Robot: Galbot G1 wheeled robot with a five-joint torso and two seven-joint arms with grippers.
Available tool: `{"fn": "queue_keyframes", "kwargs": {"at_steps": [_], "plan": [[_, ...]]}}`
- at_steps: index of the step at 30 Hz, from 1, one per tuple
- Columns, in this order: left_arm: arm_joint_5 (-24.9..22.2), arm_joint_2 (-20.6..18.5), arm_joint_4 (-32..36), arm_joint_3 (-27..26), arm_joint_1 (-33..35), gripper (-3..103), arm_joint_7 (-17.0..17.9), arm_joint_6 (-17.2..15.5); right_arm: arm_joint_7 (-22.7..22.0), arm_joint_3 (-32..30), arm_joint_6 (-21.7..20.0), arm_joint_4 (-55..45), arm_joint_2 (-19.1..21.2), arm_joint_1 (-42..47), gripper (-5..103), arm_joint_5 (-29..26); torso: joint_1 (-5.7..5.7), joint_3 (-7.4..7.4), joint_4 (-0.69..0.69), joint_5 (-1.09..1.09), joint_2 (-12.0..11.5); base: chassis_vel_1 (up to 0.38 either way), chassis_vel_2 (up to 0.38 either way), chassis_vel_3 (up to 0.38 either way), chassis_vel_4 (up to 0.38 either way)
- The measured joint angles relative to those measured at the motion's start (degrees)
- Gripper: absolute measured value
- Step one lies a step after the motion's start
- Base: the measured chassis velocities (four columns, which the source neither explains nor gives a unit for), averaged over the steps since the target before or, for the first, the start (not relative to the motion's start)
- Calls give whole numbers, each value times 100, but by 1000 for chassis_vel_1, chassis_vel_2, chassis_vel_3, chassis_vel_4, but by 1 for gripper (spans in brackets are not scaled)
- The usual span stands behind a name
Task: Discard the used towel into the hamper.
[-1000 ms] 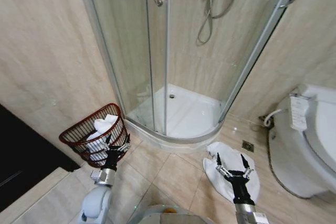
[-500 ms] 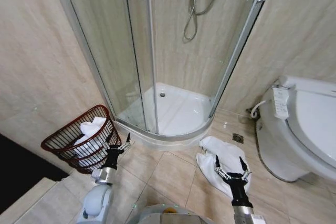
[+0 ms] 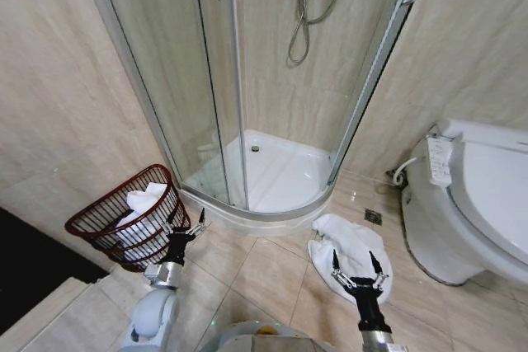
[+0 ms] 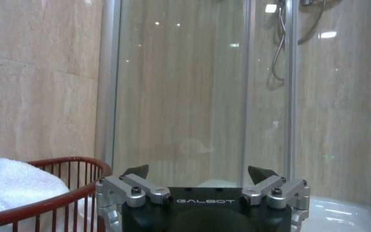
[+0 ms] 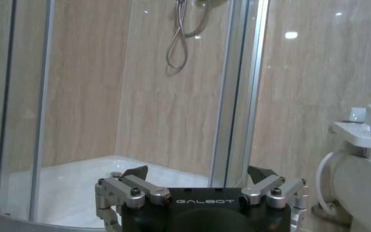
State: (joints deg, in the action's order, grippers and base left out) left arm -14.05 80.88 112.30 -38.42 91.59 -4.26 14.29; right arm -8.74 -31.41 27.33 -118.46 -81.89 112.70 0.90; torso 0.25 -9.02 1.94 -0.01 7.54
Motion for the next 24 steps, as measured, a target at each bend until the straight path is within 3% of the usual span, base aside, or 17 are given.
{"fn": "queue_keyframes", "kwargs": {"at_steps": [24], "plan": [[33,42,-20,54,-22,100,-17,5,-59,-92,231,133,25,-37,100,-17,7,-16,1,2,22,-160,-165,164,149]]}}
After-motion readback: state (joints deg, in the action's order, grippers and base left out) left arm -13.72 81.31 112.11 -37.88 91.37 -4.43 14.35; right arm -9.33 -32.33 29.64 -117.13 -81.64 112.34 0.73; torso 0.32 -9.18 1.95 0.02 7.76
